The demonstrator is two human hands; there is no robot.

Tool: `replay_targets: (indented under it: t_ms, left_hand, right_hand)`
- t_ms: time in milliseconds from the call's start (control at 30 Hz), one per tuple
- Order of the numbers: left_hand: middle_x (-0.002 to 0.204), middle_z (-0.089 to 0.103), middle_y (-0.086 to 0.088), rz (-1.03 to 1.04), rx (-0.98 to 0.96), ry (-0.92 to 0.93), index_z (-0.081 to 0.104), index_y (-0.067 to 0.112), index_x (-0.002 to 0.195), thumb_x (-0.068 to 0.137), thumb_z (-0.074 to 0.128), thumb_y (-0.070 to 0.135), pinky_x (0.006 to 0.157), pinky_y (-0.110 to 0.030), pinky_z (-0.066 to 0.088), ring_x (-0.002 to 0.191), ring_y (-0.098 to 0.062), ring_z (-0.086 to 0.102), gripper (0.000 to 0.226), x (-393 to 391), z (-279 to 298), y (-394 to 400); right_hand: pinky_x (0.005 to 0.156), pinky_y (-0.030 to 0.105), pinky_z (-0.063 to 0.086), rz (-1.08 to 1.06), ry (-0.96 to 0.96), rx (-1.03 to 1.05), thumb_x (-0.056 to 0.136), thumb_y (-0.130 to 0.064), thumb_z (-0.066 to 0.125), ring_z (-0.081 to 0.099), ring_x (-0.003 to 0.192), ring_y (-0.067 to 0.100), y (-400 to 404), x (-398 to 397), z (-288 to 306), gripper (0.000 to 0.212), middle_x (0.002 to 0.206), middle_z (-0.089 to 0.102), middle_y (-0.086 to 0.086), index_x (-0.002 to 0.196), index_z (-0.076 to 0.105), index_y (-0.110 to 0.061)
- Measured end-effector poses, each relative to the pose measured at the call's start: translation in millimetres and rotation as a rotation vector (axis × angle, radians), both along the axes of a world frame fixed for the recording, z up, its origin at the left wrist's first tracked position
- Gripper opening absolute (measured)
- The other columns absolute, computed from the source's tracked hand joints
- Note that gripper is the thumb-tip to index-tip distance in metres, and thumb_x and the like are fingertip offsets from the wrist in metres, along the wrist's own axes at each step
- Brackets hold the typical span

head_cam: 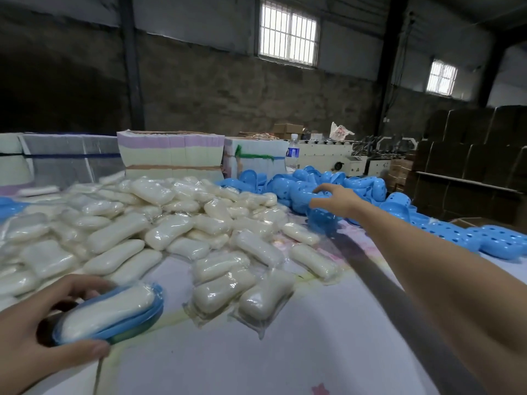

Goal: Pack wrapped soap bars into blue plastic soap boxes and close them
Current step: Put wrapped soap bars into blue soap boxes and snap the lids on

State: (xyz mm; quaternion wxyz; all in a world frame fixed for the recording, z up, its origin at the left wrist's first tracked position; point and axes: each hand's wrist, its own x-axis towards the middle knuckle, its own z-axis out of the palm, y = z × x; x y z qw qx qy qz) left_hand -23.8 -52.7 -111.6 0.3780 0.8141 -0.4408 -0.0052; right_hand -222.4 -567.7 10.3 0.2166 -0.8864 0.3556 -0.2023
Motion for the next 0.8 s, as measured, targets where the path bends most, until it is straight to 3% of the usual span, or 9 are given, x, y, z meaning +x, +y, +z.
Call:
replay_targets:
  t_ms: [133,233,300,400,500,567,667,800]
  left_hand:
    - [0.107,0.072,0.009,-0.016,0.008,-0.011,0.066,0.033,0.123,0.04,0.091,0.066,0.086,-0.047,0.058,0.097,-0.019,0.071,0.092,-2.5,1.3,-3.4]
    - [0.106,0.071,0.011,-0.032,-0.042,0.0,0.064,0.036,0.127,0.04,0.087,0.077,0.074,-0.03,0.06,0.092,-0.012,0.072,0.098,-15.9,16.1,-2.4]
    - [0.105,0.071,0.011,-0.045,-0.1,0.02,0.064,0.037,0.125,0.037,0.087,0.076,0.068,-0.021,0.058,0.09,-0.007,0.071,0.099,-25.4,23.6,-2.8]
    - [0.105,0.072,0.012,-0.08,-0.137,0.035,0.063,0.043,0.121,0.035,0.09,0.068,0.075,-0.016,0.054,0.091,-0.004,0.07,0.093,-35.5,33.6,-4.7]
    - [0.104,0.07,0.015,-0.092,-0.134,0.074,0.064,0.049,0.113,0.035,0.094,0.057,0.076,-0.012,0.052,0.09,-0.001,0.068,0.084,-44.8,41.5,-4.3]
    - [0.103,0.07,0.006,-0.072,-0.124,0.11,0.061,0.044,0.114,0.041,0.1,0.045,0.075,-0.011,0.051,0.088,-0.001,0.067,0.082,-48.1,43.8,-3.8]
    - [0.107,0.067,0.007,-0.044,-0.094,0.14,0.053,0.046,0.117,0.037,0.092,0.056,0.081,-0.016,0.053,0.089,-0.001,0.067,0.09,-49.8,48.2,-0.7]
    - [0.103,0.072,0.009,-0.068,-0.139,0.195,0.05,0.056,0.115,0.04,0.091,0.052,0.082,-0.028,0.058,0.092,-0.009,0.071,0.086,-49.5,50.4,1.7]
  right_hand:
    - [0.088,0.034,0.041,0.057,-0.158,0.045,0.084,-0.043,0.062,0.049,0.108,0.022,37.3,7.1,2.2,0.053,0.132,0.05,0.008,0.135,0.049,-0.033]
    - [0.089,0.035,0.042,0.099,-0.246,0.049,0.085,-0.041,0.063,0.051,0.109,0.023,76.0,11.2,3.1,0.053,0.123,0.052,0.008,0.135,0.048,-0.033]
    - [0.082,0.028,0.043,0.182,-0.312,0.095,0.083,-0.039,0.067,0.053,0.104,0.014,108.0,12.5,3.2,0.053,0.118,0.051,0.002,0.133,0.05,-0.034]
    - [0.059,0.016,0.045,0.361,-0.361,0.209,0.081,-0.034,0.072,0.054,0.081,0.002,164.7,15.8,2.8,0.05,0.107,0.054,-0.006,0.127,0.053,-0.037]
    - [0.064,0.016,0.046,0.545,-0.324,0.251,0.08,-0.034,0.073,0.058,0.081,0.008,219.5,23.9,2.4,0.048,0.106,0.056,-0.005,0.122,0.055,-0.044]
    - [0.074,0.017,0.044,0.688,-0.279,0.205,0.079,-0.037,0.074,0.056,0.085,0.002,253.3,28.6,1.9,0.047,0.105,0.055,-0.015,0.12,0.054,-0.049]
    - [0.086,0.022,0.043,0.82,-0.177,0.123,0.08,-0.038,0.074,0.051,0.099,-0.001,287.9,33.6,-10.3,0.05,0.111,0.049,-0.022,0.119,0.049,-0.056]
    - [0.084,0.017,0.041,0.863,-0.114,0.131,0.077,-0.035,0.077,0.048,0.102,-0.009,300.3,31.6,-29.9,0.057,0.117,0.046,-0.021,0.122,0.049,-0.056]
